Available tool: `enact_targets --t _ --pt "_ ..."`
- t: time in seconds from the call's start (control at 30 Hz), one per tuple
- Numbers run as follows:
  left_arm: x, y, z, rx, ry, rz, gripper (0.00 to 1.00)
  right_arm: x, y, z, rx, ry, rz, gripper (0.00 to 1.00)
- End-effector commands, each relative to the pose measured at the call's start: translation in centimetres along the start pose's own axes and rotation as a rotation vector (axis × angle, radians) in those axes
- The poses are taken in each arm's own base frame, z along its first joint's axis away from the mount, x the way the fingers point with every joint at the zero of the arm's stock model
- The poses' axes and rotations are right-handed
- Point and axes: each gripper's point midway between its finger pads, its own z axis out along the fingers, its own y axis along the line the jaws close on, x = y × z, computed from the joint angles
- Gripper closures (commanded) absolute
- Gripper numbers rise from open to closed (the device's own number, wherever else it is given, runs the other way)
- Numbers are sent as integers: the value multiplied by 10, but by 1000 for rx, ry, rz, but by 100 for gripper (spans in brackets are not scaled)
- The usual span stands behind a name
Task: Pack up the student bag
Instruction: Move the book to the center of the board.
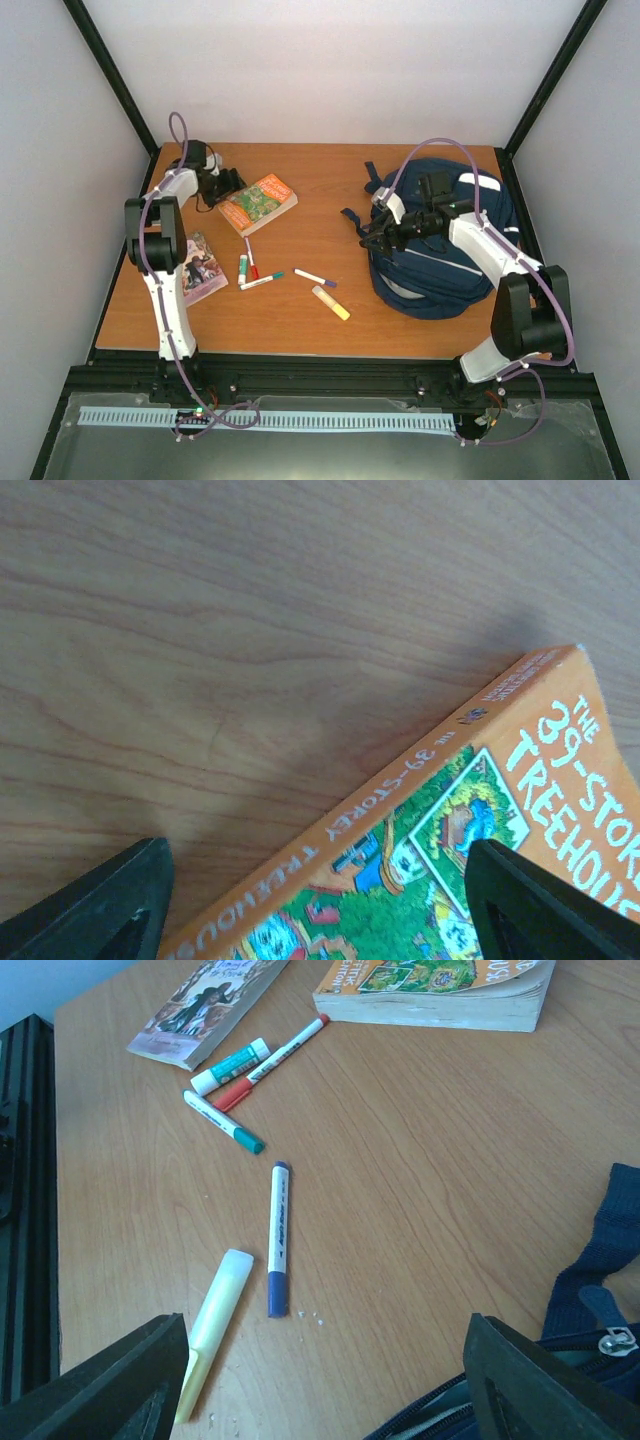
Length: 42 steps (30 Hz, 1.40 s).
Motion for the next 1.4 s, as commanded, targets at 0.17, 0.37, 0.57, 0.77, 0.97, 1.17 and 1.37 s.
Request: enact_targets --t 0.17,0.37,0.57,0.77,0.97,1.17,1.37 --pt "23 -36 15 79 55 101 18 -4 -7 -6 73 -7 -29 24" --pt "62 -63 19 84 96 119 19 0 -11 -6 99 11 -44 25" --pt "88 -91 14 76 102 179 21 -1 -17 -7 126 8 -26 25" --pt "105 -105 0 65 107 181 22 -7 -43 -6 216 12 84 31" --pt "86 -109 -28 12 32 155 19 -17 -71 11 205 49 283 42" --pt "60 -107 -32 -17 -17 129 20 -38 -89 47 169 80 328 44" --pt "38 -98 -7 -25 -23 89 36 -48 -108 98 84 126 382 45"
